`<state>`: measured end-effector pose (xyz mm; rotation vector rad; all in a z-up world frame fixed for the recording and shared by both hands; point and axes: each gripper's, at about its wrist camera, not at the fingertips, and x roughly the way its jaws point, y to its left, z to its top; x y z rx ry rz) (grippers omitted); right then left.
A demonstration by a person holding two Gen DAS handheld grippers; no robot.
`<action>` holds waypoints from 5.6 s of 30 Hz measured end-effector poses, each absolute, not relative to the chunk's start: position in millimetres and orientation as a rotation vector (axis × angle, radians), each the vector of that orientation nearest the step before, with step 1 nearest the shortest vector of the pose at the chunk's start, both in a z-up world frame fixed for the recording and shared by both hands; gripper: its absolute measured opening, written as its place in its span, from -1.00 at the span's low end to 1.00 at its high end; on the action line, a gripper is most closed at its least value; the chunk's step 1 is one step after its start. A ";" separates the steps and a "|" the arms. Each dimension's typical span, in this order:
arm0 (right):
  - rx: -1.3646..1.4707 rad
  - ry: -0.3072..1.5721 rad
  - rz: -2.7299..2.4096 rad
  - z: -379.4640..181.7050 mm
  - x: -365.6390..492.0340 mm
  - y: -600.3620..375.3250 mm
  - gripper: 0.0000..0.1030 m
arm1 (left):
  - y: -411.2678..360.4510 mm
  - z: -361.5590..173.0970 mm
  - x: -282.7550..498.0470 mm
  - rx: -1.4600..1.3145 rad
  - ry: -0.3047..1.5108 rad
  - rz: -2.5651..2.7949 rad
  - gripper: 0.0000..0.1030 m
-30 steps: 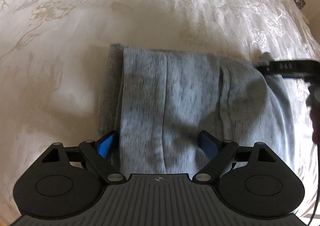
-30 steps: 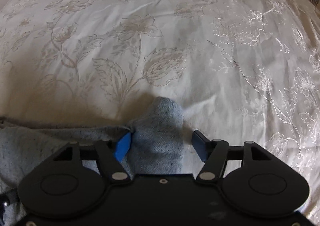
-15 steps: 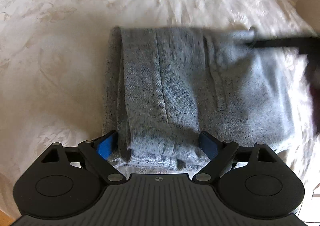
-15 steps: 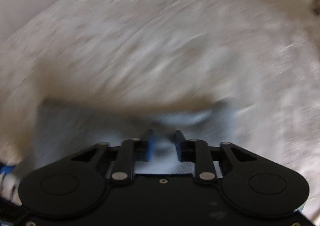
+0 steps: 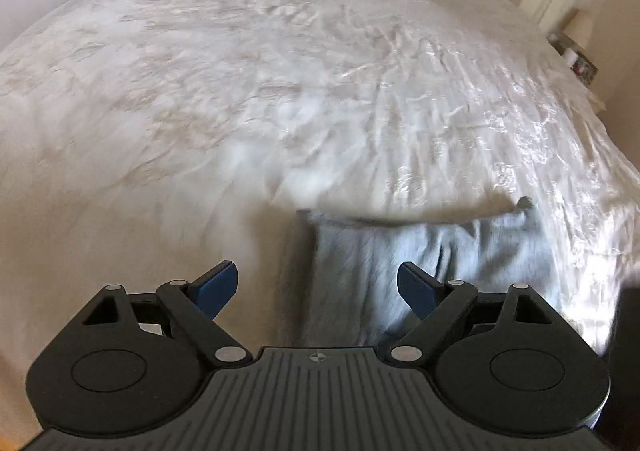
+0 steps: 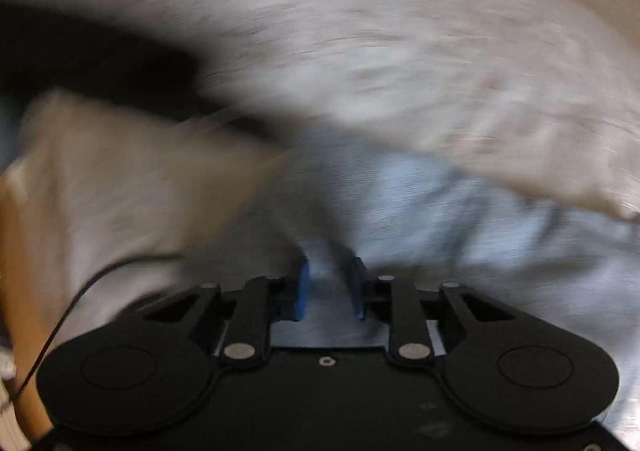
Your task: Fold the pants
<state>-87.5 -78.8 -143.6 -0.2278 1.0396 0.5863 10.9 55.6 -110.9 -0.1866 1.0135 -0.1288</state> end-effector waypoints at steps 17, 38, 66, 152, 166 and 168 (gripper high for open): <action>-0.084 1.193 0.063 -135.1 -159.6 -248.2 -0.25 | 12.5 -180.2 -13.9 -0.033 1.186 -0.290 0.83; 0.133 1.233 0.223 -172.1 -59.0 -268.2 1.00 | 48.9 -157.8 -1.4 -0.177 1.106 -0.194 0.86; 0.235 1.233 0.124 -188.1 -40.6 -266.9 0.40 | 41.1 -197.6 32.3 -0.337 1.219 -0.335 0.07; 0.007 0.933 0.165 -98.8 154.2 21.2 0.70 | 259.4 -77.4 105.2 -0.173 0.800 0.083 0.23; 0.074 0.793 0.247 20.8 32.8 -13.9 1.00 | 194.8 25.1 2.7 -0.103 0.674 0.168 0.31; 0.088 0.807 0.236 24.9 23.0 -23.7 1.00 | 184.6 22.6 0.4 -0.072 0.725 0.155 0.31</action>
